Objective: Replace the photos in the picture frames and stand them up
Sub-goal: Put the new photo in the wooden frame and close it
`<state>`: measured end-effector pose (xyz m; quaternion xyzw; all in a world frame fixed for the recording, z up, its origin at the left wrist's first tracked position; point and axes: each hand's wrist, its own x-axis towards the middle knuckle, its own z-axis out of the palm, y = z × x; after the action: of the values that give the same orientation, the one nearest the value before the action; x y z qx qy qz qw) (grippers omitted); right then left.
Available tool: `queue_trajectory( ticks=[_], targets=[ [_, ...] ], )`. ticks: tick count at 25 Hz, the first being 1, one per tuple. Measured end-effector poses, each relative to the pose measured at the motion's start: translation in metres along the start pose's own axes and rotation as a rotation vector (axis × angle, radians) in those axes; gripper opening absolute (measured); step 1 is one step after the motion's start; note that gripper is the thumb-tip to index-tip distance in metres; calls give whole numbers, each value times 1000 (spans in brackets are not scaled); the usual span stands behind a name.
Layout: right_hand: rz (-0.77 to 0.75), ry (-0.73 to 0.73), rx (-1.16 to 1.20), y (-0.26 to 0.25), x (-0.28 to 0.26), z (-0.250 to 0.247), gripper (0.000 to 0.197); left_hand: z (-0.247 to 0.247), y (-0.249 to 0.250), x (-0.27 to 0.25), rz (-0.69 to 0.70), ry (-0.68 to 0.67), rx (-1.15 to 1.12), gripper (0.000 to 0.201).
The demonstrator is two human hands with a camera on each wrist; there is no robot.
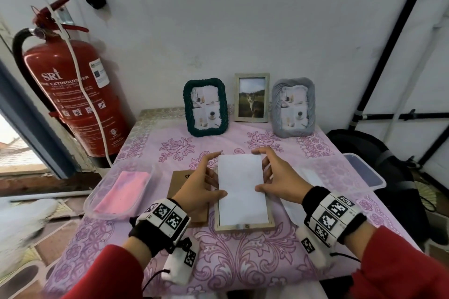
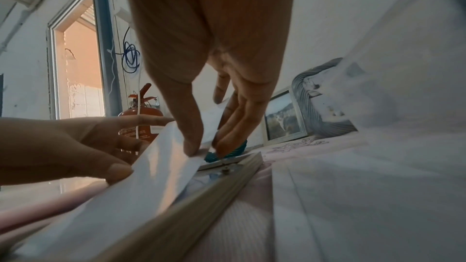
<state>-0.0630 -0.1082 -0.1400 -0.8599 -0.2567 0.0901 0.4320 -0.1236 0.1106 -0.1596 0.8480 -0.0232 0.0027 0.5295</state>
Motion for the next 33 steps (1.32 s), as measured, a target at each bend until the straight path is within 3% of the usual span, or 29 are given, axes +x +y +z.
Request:
queue_trajectory(
  ticks=[4, 9, 14, 20, 27, 33],
  targets=[
    [9, 7, -60, 8, 1, 3, 85, 1, -7, 1, 24, -1, 206, 100],
    [71, -98, -243, 18, 4, 5, 99, 2, -14, 6, -116, -92, 433, 108],
    [106, -148, -286, 21, 8, 7, 108, 2, -14, 10, -147, -161, 560, 98],
    [142, -160, -288, 20, 8, 8, 87, 2, -15, 9, -143, -176, 579, 84],
    [208, -183, -303, 17, 4, 7, 79, -1, -14, 0, -122, -28, 520, 87],
    [212, -185, -227, 16, 2, 6, 74, -31, -24, -13, -309, 174, 430, 82]
  ],
)
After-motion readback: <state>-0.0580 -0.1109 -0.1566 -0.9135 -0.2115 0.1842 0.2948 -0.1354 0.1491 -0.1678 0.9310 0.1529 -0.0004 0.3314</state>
